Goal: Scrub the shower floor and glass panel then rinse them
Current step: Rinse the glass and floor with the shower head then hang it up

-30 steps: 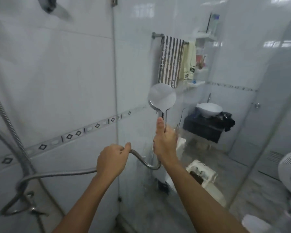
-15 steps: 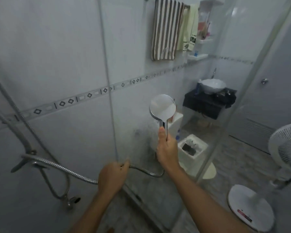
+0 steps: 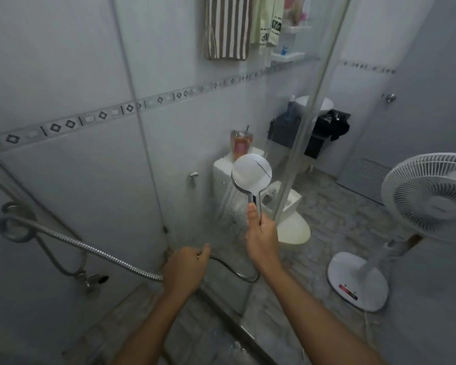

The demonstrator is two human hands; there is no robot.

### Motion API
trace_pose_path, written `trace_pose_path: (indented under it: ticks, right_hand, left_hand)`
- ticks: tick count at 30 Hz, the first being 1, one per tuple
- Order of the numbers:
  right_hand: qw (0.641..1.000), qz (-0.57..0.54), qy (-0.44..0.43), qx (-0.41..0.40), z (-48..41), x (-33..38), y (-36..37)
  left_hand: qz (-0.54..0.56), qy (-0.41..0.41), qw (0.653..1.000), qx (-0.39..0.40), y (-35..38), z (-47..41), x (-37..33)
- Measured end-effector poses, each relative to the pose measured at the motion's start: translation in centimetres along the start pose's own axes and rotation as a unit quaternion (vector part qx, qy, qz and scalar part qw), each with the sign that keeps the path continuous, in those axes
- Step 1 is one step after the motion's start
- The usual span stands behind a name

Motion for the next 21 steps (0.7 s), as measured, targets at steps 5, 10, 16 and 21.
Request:
trace_pose_path:
  ticks: [5, 10, 16, 21]
  right_hand:
    - [1.000, 0.010, 0.013, -0.001, 1.0, -1.2, -3.0]
    - [0.999, 0.009, 0.029, 0.015, 2.3, -2.9, -4.8]
    - [0.999, 0.008, 0.037, 0.018, 2.2, -2.4, -5.1]
    - [1.000, 0.007, 0.014, 0.014, 1.1, 0.2, -4.9]
  left_hand:
    - [-0.011, 0.009, 1.000, 0.014, 1.8, 2.5, -2.2]
    - [-0.033, 0.014, 0.999, 0.031, 3.0, 4.5, -3.4]
    - [-0.011, 0.022, 1.000, 0.015, 2.6, 4.8, -3.8]
    - [0.033, 0.020, 0.999, -0.002, 1.1, 3.4, -4.6]
Point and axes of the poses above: each hand's wrist, its own z-axis away from the middle knuckle, its own y-axis out of the palm, x = y × z, the point moved 6 cm from there along -z, towards the middle knuckle, and after that the axes turned 3 degrees about -x, right-handed, at the moved point
